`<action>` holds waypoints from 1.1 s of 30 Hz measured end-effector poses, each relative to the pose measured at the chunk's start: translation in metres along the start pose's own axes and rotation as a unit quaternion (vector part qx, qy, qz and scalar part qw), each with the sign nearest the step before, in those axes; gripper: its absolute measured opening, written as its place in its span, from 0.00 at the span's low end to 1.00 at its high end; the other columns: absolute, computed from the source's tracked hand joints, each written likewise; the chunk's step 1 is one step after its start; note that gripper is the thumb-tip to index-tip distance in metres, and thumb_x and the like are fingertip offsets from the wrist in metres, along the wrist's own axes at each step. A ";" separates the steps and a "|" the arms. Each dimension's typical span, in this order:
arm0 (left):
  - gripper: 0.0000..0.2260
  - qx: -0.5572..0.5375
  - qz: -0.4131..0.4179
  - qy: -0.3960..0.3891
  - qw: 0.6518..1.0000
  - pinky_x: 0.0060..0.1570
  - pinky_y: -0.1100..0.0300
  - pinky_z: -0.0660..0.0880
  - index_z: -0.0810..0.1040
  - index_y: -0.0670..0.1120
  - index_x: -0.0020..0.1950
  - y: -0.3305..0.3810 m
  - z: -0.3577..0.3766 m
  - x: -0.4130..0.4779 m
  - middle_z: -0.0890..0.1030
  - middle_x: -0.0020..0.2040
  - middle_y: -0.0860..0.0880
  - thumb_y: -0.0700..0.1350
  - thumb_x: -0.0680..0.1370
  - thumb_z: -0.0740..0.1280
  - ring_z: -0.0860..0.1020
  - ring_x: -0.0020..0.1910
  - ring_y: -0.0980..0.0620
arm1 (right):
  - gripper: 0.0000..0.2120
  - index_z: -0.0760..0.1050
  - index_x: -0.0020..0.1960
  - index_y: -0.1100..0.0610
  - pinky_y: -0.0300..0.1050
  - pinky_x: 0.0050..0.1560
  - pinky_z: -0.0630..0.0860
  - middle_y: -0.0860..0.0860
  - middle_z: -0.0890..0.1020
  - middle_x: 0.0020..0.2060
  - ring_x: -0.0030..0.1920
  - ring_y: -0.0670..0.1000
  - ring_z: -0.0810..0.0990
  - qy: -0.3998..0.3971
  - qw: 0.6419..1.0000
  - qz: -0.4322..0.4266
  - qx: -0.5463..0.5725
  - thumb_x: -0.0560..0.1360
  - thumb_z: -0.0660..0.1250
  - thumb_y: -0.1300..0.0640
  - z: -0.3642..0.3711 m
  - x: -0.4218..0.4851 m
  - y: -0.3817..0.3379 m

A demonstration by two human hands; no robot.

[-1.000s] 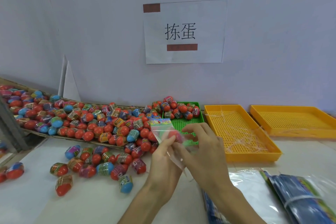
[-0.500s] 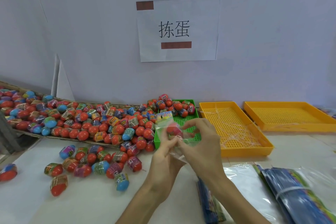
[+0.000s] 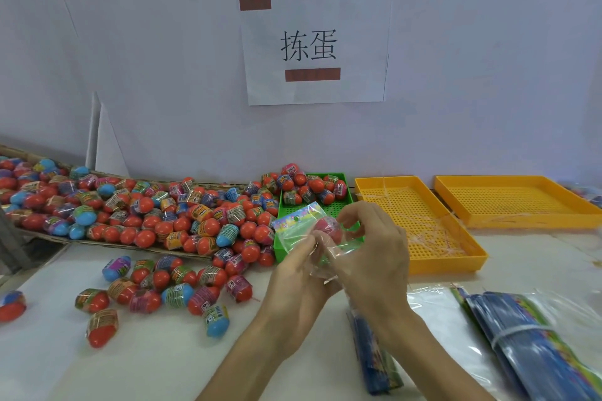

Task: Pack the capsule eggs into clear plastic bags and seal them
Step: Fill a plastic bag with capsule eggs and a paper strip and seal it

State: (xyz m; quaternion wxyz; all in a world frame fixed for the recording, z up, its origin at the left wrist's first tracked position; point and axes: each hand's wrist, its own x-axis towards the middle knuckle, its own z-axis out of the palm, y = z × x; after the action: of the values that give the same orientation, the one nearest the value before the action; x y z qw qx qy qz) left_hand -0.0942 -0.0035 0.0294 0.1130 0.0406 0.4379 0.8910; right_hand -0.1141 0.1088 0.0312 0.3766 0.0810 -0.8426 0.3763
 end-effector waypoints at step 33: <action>0.10 -0.137 -0.022 0.112 0.984 0.49 0.48 0.84 0.75 0.40 0.46 0.030 -0.026 0.007 0.83 0.59 0.34 0.43 0.84 0.60 0.86 0.51 0.38 | 0.24 0.73 0.69 0.54 0.56 0.65 0.73 0.54 0.76 0.64 0.63 0.58 0.76 -0.270 0.943 -0.036 -0.189 0.75 0.73 0.53 0.080 0.131 0.050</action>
State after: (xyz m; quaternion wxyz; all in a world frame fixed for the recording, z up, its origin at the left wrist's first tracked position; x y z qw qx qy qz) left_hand -0.1100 -0.0400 0.0366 0.0877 -0.0850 0.3219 0.9389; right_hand -0.2727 0.1077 0.0591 0.1565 0.1371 -0.9648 0.1607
